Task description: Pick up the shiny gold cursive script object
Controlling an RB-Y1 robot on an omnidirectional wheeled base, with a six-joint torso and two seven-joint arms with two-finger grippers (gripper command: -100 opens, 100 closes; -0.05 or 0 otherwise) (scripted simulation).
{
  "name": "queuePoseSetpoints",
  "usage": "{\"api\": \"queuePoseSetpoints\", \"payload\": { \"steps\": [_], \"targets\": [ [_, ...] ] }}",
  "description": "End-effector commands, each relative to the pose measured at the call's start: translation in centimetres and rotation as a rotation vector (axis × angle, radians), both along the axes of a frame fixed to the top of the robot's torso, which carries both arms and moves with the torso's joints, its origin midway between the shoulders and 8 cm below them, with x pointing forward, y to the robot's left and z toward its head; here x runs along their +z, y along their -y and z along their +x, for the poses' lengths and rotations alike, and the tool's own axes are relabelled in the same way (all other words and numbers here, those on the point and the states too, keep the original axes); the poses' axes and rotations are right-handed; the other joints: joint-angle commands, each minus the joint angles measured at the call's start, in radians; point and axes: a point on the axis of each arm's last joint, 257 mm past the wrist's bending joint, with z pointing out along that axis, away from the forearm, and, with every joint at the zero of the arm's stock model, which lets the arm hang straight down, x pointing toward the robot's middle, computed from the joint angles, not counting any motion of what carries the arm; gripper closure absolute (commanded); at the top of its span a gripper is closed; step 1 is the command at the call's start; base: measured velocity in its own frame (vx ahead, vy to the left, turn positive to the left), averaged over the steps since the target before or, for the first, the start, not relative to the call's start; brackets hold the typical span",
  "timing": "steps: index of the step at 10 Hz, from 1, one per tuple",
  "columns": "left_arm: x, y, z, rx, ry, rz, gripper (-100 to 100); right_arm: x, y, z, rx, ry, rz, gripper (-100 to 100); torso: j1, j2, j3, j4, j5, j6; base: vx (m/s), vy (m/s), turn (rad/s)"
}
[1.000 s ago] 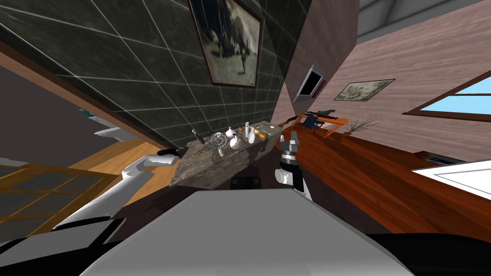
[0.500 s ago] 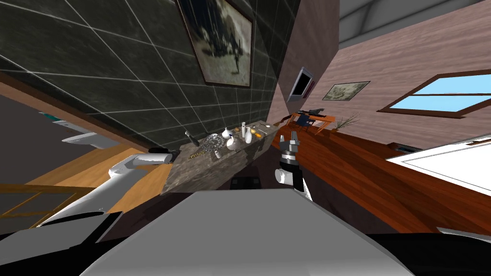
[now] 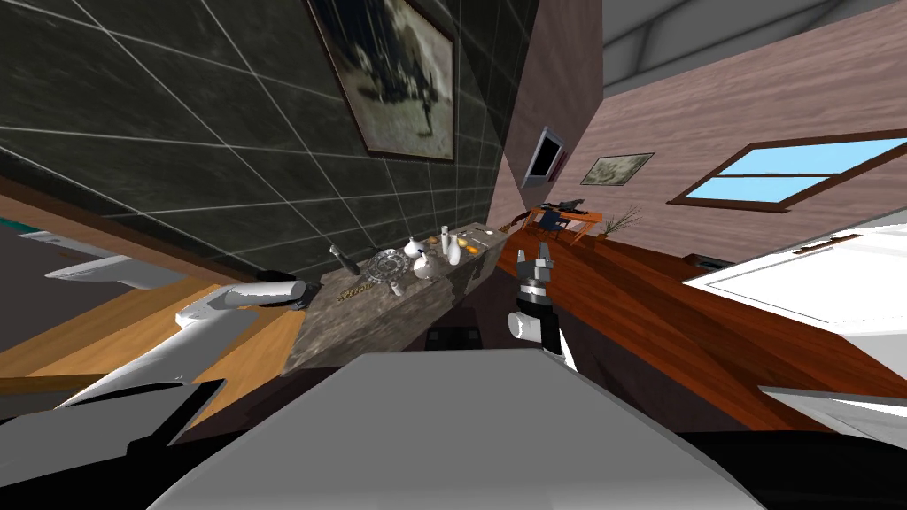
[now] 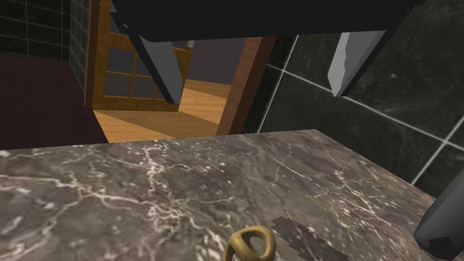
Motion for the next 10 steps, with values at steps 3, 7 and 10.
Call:
{"api": "queuePoseSetpoints", "payload": {
  "steps": [3,7,10],
  "targets": [
    [-0.8,-1.4,-4.0,0.144,-0.051,-0.105,-100,0.0,0.0,0.0,0.0,0.0,0.0,0,0.0,0.0,0.0,0.0,0.0,0.0,0.011,-0.007,-0.137],
    [-1.9,-1.1,-7.2,0.263,-0.097,-0.226,-100,0.0,0.0,0.0,0.0,0.0,0.0,0,0.0,0.0,0.0,0.0,0.0,0.0,0.013,-0.004,-0.119],
    [-2.5,-0.4,-8.6,0.316,-0.121,-0.293,-100,0.0,0.0,0.0,0.0,0.0,0.0,0,0.0,0.0,0.0,0.0,0.0,0.0,0.011,-0.002,-0.08]
  ]
}}
